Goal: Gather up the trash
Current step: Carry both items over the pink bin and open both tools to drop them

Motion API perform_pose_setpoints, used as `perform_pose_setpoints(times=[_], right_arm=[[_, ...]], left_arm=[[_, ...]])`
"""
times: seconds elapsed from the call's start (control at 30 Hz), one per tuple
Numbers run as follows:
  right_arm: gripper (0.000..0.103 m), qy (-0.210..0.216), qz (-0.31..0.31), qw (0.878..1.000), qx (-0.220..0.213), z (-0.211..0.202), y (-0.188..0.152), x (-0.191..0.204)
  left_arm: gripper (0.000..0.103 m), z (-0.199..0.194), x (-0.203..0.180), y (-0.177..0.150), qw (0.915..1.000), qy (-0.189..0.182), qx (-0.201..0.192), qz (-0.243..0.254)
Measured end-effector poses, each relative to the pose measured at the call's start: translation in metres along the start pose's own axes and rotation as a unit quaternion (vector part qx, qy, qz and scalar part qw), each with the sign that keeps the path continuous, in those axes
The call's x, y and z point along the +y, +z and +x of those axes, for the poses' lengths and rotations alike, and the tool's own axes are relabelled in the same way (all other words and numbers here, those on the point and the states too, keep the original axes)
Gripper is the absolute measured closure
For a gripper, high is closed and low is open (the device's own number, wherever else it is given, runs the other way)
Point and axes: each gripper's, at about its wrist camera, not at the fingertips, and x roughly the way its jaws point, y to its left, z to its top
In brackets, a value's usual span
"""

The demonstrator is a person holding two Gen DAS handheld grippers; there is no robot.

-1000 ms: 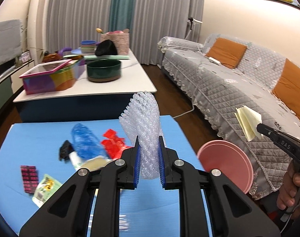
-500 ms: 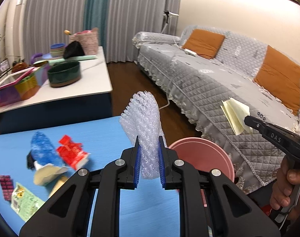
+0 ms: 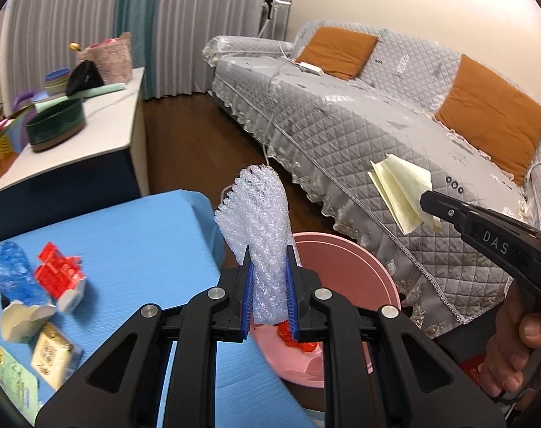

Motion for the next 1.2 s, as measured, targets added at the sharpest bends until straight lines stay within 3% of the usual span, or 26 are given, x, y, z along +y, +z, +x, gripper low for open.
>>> perform_pose_setpoints(times=[0.57,0.67,0.7,0.73,0.77,0.8,1.2], right_arm=[[0.101,-0.004,0.012,1.000,0.009,0.010,0.000,-0.013],[0.097,-0.004,0.014,1.000,0.008,0.010,0.000,-0.013],[0.090,-0.005,0.014,1.000,0.009,0.011,0.000,-0.013],[0.067,-0.007,0.015,1.000,0.008,0.011,0.000,-0.013],[0.052,-0.010,0.019,1.000,0.004,0.010,0.000,-0.014],[0.038,-0.012,0.020,1.000,0.001,0.009,0.000,-0.014],[0.038,-0.009,0.030,0.999,-0.017,0.001,0.003,-0.014]], left_arm=[[0.087,0.030,-0.016,0.005,0.9997,-0.013,0.020,0.007],[0.086,0.032,-0.018,0.005,0.9996,-0.014,0.023,0.009],[0.085,0.033,-0.019,0.006,0.9995,-0.014,0.026,0.012],[0.075,0.034,-0.019,0.006,0.9994,-0.013,0.029,0.013],[0.056,0.035,-0.019,0.006,0.9993,-0.014,0.032,0.012],[0.051,0.035,-0.018,0.006,0.9993,-0.015,0.032,0.009],[0.051,0.024,-0.008,0.007,0.9997,0.001,0.024,0.001]])
